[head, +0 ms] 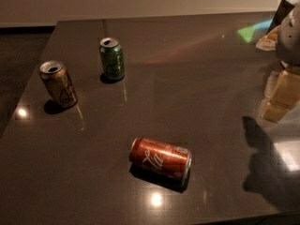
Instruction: Place coke can upright
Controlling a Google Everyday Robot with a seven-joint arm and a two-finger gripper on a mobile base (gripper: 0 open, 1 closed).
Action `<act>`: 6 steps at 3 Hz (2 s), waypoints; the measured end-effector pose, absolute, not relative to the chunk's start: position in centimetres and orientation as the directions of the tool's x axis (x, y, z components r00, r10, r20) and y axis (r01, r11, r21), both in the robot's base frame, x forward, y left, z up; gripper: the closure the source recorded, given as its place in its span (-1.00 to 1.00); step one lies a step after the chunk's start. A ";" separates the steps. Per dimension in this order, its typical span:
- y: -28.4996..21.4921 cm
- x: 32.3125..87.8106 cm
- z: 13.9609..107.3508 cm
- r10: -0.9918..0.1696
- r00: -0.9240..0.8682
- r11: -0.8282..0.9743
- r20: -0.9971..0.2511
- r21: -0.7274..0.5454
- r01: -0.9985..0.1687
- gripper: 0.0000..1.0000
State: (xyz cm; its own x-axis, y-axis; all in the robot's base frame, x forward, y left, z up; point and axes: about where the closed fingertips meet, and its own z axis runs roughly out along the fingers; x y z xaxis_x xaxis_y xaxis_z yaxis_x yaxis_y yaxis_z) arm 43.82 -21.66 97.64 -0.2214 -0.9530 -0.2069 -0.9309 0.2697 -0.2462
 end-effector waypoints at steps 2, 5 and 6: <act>-20.6 43.6 98.2 -0.956 -0.204 0.255 -0.212 -0.250 -0.934 -1.00; -10.0 39.4 97.2 -0.970 -0.051 0.104 -0.239 -0.214 -0.971 -1.00; -7.3 38.5 94.6 -0.981 -0.031 0.069 -0.191 -0.196 -0.978 -1.00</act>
Offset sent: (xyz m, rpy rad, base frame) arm -0.0063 0.0275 0.0112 0.0109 0.0100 0.0502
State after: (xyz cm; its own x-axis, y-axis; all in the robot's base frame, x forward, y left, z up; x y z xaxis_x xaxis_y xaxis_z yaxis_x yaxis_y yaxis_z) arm 38.54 -7.29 94.62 -0.0308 -0.9811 -0.1909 -0.9783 0.0688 -0.1957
